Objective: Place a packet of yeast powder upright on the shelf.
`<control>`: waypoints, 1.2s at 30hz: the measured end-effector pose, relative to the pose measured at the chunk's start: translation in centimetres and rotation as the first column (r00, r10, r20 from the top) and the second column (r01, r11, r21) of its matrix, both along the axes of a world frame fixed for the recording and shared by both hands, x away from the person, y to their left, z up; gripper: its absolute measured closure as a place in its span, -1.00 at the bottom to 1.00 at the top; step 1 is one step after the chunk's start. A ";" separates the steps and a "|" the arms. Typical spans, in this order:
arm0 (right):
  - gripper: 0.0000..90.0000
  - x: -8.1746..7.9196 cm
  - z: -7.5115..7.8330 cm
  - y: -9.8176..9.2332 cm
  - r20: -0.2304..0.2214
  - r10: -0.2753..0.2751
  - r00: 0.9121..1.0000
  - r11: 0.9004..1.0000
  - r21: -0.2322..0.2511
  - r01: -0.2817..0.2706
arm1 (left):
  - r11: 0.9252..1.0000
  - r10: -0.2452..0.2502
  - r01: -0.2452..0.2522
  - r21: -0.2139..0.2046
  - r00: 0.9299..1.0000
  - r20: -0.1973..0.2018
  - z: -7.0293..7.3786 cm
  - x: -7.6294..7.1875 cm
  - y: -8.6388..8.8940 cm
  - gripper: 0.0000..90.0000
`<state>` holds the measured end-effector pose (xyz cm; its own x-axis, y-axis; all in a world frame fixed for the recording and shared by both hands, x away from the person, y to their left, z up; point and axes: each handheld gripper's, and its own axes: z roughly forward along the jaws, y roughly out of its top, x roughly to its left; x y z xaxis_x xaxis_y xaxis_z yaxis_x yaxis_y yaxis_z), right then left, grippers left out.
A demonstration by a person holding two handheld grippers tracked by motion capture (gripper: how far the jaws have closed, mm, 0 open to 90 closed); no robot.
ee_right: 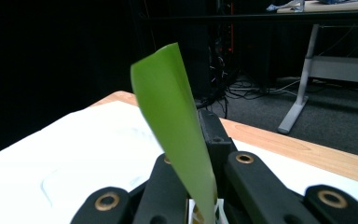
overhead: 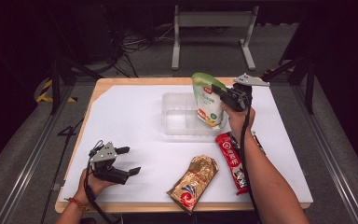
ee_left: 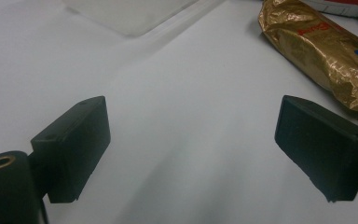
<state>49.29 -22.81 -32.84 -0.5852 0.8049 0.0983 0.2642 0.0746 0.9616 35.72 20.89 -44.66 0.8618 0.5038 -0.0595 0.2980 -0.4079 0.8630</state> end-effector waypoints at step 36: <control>0.96 -1.7 -0.7 -2.3 -0.008 -0.027 1.000 0.999 -0.032 0.027 | 1.000 -0.012 0.012 0.006 1.000 -0.010 0.0 0.1 -0.4 -0.75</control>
<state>47.55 -25.07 -33.57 -0.5626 0.8231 0.0772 0.2743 0.0978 0.9567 35.78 20.48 -44.66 0.8671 0.4938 -0.0651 0.3014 -0.4162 0.8578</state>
